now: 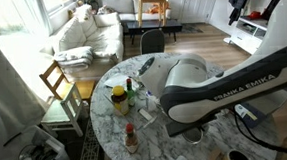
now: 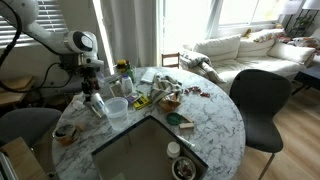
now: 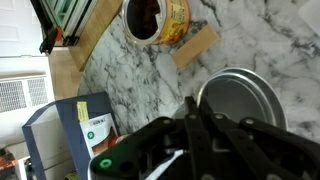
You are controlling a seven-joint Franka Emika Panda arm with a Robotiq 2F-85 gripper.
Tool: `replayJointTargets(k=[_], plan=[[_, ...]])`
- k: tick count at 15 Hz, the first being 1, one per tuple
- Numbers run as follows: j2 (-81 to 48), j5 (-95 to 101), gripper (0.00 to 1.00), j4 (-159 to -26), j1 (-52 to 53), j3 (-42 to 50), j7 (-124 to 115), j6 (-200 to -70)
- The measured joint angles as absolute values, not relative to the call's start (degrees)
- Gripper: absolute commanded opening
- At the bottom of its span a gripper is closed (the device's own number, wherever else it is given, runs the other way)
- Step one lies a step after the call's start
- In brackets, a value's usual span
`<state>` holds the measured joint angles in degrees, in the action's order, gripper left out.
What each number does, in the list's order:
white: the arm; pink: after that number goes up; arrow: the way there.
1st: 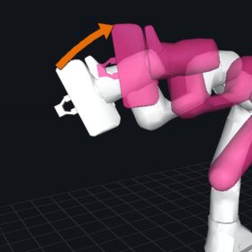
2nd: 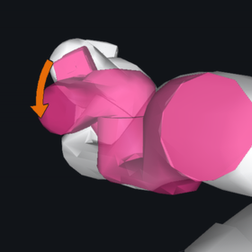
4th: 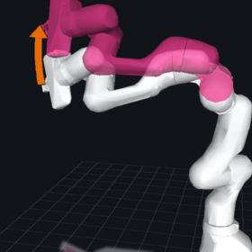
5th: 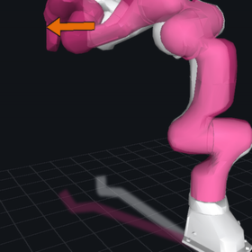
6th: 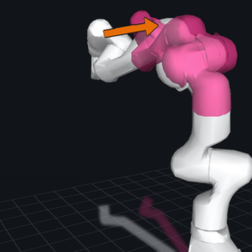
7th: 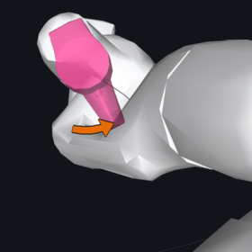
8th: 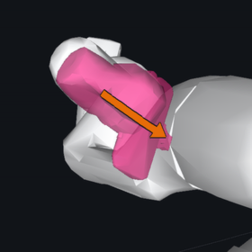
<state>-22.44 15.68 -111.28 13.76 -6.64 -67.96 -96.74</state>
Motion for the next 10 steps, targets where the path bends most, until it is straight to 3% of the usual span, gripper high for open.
replayJointTargets(k=[6, 10], plan=[[-16.32, 7.31, 0.01, -111.77, 12.52, -6.62, -62.44, -96.69], [-5.30, 1.23, 0.01, -117.91, 10.22, -6.05, -60.34, -100.53]])
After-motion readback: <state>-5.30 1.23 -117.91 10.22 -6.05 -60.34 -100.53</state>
